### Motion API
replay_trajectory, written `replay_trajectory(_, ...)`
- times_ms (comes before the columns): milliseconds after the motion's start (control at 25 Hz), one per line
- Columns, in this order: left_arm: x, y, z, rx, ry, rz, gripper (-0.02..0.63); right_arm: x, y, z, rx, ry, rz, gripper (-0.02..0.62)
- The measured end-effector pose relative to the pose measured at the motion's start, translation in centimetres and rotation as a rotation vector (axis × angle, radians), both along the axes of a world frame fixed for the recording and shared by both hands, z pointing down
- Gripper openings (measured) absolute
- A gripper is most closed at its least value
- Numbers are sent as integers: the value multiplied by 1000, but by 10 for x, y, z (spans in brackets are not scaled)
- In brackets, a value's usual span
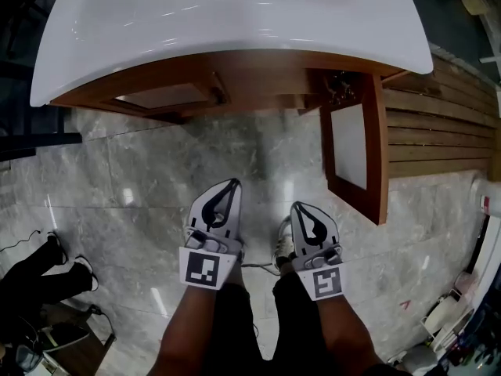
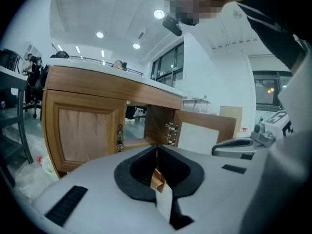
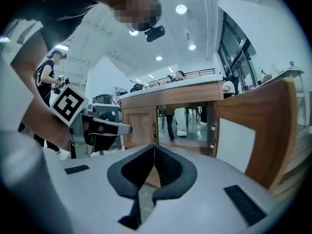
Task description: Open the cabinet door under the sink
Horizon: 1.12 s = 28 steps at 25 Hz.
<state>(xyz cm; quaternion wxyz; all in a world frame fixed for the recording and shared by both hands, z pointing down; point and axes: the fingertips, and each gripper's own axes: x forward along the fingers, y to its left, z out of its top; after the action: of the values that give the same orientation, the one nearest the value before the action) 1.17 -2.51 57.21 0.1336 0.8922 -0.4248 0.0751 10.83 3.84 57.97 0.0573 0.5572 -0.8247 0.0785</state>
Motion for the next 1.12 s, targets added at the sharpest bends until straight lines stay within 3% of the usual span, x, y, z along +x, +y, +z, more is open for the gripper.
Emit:
replay_trajectory(360,-35,-32,-8,0,44,-48,25,-37,-57,9,-7,-23,-45,28)
replay_trajectory(720,-53,-44,-3,-4,19,-40,25,-67,-108,21,18,55,-115,29)
replay_trajectory(840,-58,-50,1,1,10,-40,25,-75,-127,20,33,43,-122,117)
replay_trajectory(960,-62,-55,4,-7,14,-46,25,-82,-143,19,50,39,-131,127)
replay_trajectory(1120,-69,-62,0,5,30,-51,25,-94,-166,20,56,14,-167,212)
